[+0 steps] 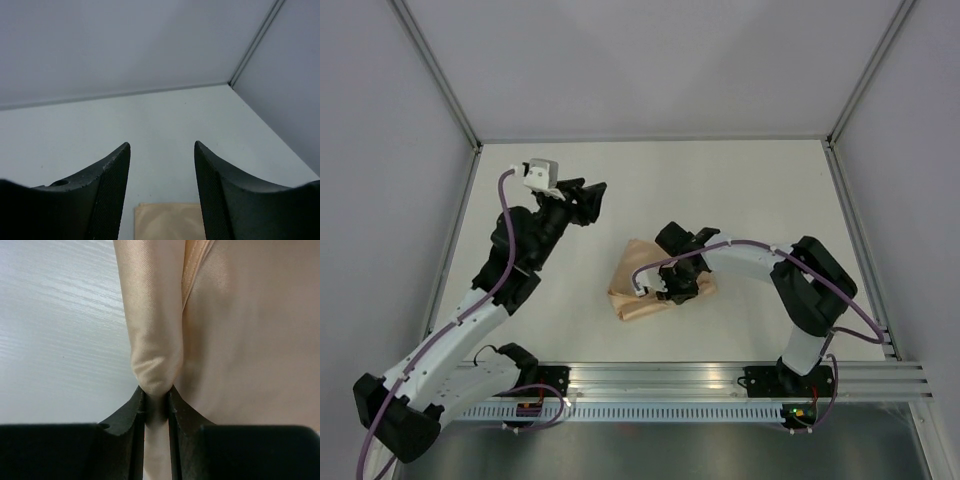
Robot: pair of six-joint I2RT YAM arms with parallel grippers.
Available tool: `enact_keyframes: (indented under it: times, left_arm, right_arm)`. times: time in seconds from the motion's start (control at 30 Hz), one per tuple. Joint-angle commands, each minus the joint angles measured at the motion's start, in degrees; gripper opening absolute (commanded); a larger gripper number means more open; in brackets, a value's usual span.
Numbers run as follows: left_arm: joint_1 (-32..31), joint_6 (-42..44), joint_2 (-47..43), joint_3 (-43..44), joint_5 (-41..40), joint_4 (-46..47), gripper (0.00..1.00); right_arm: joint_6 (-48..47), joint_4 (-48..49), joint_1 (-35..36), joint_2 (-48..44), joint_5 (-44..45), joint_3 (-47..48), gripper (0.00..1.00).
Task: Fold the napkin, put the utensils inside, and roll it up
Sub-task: Roll the napkin at the center of the board.
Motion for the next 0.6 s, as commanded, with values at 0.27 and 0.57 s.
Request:
enact_keyframes:
  times: [0.27, 0.57]
  left_arm:
    - [-2.54, 15.89, -9.92, -1.36, 21.23, 1.4, 0.62]
    - [-24.94, 26.02, 0.08, -4.77, 9.83, -8.46, 0.62]
  right_arm:
    - [-6.27, -21.25, -4.82, 23.1, -4.38, 11.22, 0.0]
    - [-6.09, -26.79, -5.17, 29.61, -4.99, 19.23, 0.01]
